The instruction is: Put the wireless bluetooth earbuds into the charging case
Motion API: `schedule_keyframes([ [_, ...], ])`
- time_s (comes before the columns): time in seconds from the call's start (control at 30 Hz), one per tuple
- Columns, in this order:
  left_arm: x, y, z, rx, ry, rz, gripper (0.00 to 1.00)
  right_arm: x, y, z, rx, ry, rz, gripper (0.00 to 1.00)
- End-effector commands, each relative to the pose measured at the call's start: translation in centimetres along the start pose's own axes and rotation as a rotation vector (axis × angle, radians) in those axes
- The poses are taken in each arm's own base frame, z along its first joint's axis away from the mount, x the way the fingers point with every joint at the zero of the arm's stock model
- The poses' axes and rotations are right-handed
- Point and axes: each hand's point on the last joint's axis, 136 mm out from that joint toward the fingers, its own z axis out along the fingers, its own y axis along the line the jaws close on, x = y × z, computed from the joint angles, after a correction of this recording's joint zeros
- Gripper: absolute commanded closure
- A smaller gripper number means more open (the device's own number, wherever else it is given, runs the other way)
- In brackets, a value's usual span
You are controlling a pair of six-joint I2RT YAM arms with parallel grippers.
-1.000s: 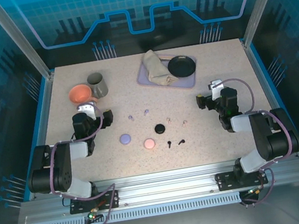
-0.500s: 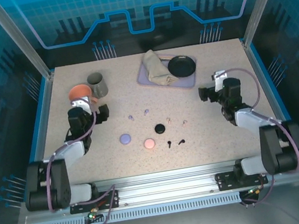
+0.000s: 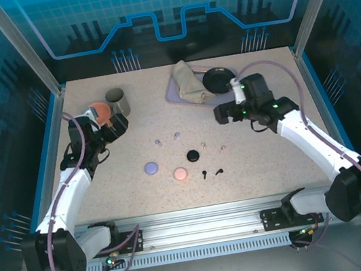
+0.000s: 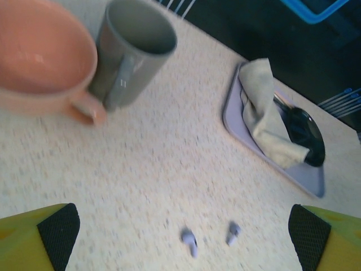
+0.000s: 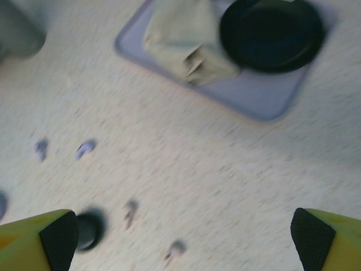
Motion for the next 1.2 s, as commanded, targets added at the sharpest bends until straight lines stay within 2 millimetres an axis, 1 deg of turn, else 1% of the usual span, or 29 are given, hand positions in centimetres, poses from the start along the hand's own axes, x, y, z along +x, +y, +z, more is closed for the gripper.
schedule_keyframes([
  [0.0,2.6,-0.2,-1.6,0.021,0.114,-0.13,0.01,5.3,2.0,0.1,0.028,0.263,0.027,0.0],
  [0.1,3.7,-0.3,-2.4,0.031,0.145,-0.142,0.01,6.2,4.8,1.0,0.008,0.319,0.008,0.0],
  [0.23,4.4,0.2,-3.3,0.015,0.139,-0.131,0.01,7.8,7.9,2.5,0.021,0.418,-0.073,0.0],
  [0.37,4.7,0.7,-3.8,0.0,0.121,-0.121,0.01,9.2,9.7,4.0,0.061,0.519,-0.143,0.0],
  [0.5,4.3,0.9,-4.4,-0.016,0.09,-0.095,0.01,10.0,11.6,5.5,0.089,0.563,-0.214,0.0],
  [0.6,3.9,1.1,-4.9,-0.032,0.07,-0.07,0.01,10.7,12.7,6.9,0.091,0.595,-0.233,0.03],
  [0.73,3.6,1.2,-5.4,-0.045,0.052,-0.044,0.01,11.8,13.2,9.1,0.1,0.631,-0.224,0.05],
  [0.87,3.6,1.1,-5.5,-0.043,0.049,-0.039,0.01,12.7,13.0,10.7,0.125,0.665,-0.218,0.06],
  [0.93,3.5,1.0,-5.6,-0.042,0.048,-0.036,0.01,13.3,12.9,11.5,0.12,0.685,-0.198,0.08],
  [1.03,3.5,1.1,-5.5,-0.044,0.047,-0.035,0.01,13.6,12.5,12.1,0.126,0.704,-0.18,0.09],
  [1.17,3.4,1.1,-5.4,-0.043,0.047,-0.037,0.01,13.6,11.8,12.6,0.138,0.723,-0.172,0.11],
])
